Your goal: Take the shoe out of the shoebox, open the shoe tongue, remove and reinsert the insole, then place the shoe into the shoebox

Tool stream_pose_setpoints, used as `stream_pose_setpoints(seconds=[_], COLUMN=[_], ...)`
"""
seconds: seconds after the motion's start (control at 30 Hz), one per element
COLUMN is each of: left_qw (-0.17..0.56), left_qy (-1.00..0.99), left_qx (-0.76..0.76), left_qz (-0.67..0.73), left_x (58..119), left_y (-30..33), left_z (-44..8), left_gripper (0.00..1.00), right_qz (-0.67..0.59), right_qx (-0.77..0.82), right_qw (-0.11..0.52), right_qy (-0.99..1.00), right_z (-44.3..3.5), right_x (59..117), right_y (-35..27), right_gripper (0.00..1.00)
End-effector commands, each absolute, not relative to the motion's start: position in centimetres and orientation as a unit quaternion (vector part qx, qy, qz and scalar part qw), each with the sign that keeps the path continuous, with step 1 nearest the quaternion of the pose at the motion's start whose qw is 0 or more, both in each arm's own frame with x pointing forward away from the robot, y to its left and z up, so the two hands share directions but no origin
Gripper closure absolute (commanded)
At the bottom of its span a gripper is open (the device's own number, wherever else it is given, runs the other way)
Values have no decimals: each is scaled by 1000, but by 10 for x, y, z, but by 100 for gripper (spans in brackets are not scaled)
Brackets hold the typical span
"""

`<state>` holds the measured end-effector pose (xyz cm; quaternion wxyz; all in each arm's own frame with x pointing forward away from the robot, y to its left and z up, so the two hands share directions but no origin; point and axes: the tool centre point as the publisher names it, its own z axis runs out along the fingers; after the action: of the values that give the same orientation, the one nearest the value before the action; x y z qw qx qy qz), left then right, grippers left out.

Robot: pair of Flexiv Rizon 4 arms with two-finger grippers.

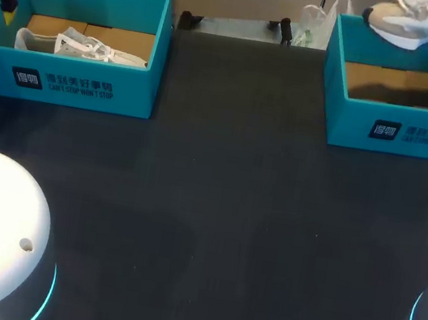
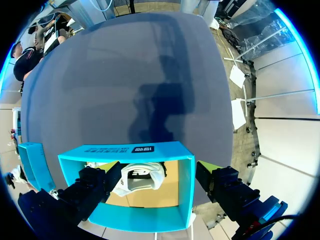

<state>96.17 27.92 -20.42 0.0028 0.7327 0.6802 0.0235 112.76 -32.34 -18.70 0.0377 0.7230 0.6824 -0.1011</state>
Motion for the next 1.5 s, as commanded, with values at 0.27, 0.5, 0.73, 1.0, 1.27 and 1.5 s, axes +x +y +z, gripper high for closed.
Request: stream_pose_setpoints(seconds=[0.27,0.5,0.73,1.0,1.27,1.5], left_qw=[3,3,3,3,3,3], left_qy=[680,680,680,680,680,680], left_qx=[733,733,733,733,733,733], left_qz=[25,25,25,25,25,25], left_x=[961,961,961,961,961,961], left_y=[280,280,280,280,280,280], left_z=[-204,-204,-204,-204,-204,-204], left_gripper=[0,0,0,0,0,0], right_qz=[-35,-17,-3,-6,-17,-17], right_qx=[711,717,733,733,738,738], right_qw=[145,171,178,183,172,172], right_qy=[687,675,656,655,652,652], right_z=[-126,-127,-135,-139,-142,-142], right_x=[1000,943,904,881,871,871], right_y=[-265,-211,-167,-137,-123,-123], right_gripper=[100,100,100,100,100,100])
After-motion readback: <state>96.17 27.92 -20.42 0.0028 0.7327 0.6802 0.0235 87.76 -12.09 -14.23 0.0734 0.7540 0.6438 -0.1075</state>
